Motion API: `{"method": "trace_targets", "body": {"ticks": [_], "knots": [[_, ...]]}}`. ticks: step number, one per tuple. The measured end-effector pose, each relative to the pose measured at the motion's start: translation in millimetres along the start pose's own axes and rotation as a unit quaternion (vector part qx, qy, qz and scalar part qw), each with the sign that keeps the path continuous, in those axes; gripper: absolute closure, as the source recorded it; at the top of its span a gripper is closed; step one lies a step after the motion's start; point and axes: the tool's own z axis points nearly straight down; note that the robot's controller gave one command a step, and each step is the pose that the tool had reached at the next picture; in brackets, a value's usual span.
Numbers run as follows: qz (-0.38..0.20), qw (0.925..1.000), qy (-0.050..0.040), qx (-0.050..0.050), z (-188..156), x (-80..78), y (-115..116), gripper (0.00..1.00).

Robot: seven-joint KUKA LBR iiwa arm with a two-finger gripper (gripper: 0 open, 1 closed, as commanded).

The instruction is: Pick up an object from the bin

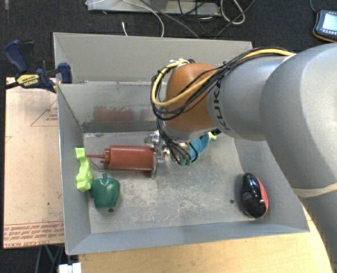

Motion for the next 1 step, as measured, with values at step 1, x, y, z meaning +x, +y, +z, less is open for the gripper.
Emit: {"method": "trace_targets", "body": {"ticks": [1], "knots": [[0.003, 1.0000, 0.0064, 0.000, -22.5, 0.0, 1.8, 1.00]]}}
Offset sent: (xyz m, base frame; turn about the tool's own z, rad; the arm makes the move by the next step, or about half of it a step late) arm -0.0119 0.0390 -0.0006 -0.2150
